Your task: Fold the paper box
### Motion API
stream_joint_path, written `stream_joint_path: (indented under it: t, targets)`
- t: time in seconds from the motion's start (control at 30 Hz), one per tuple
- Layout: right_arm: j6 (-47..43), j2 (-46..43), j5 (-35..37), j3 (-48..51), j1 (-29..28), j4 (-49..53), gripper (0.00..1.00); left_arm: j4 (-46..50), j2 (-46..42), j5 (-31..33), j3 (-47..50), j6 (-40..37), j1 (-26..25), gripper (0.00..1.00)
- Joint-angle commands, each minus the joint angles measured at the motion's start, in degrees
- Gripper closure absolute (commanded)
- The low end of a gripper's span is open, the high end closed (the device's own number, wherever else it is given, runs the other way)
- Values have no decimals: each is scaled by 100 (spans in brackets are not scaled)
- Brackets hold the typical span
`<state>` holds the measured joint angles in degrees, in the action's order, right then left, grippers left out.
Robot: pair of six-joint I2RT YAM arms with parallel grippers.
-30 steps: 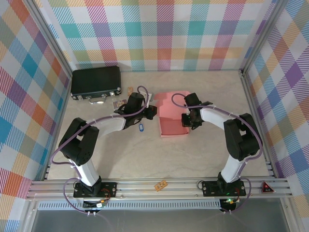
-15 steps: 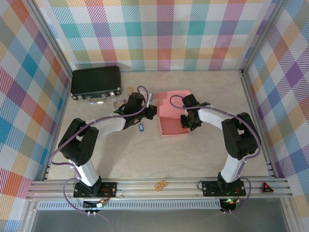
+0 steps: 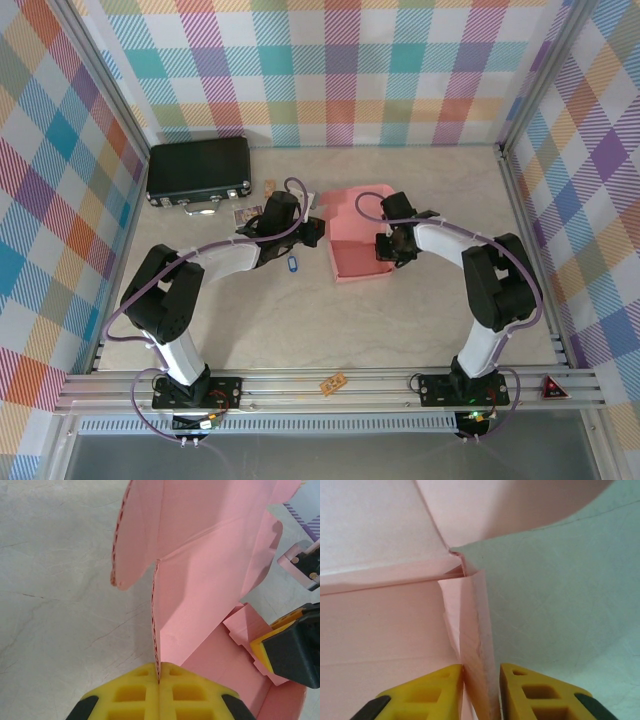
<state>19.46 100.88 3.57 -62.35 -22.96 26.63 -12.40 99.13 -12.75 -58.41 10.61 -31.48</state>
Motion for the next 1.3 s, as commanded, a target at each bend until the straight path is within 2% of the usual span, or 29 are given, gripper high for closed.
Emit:
stream_joint_path:
  t: [0.0, 0.17, 0.6, 0.77, 1.27]
  targets:
    - [104, -232, -233, -6, 92, -104, 71, -113, -228, 19, 49, -155, -41, 95]
    - [136, -267, -419, 38, 177, -209, 70, -113, -221, 18, 43, -165, -42, 95]
    - [59, 99, -281, -50, 213, -126, 85, -113, -201, -7, 36, -165, -42, 96]
    - [-49, 159, -139, -67, 193, -39, 87, -104, -207, -6, 49, -167, -42, 96]
    - [-408, 550, 1076, -434, -238, 502, 88, -78, -193, 36, 43, -182, -42, 96]
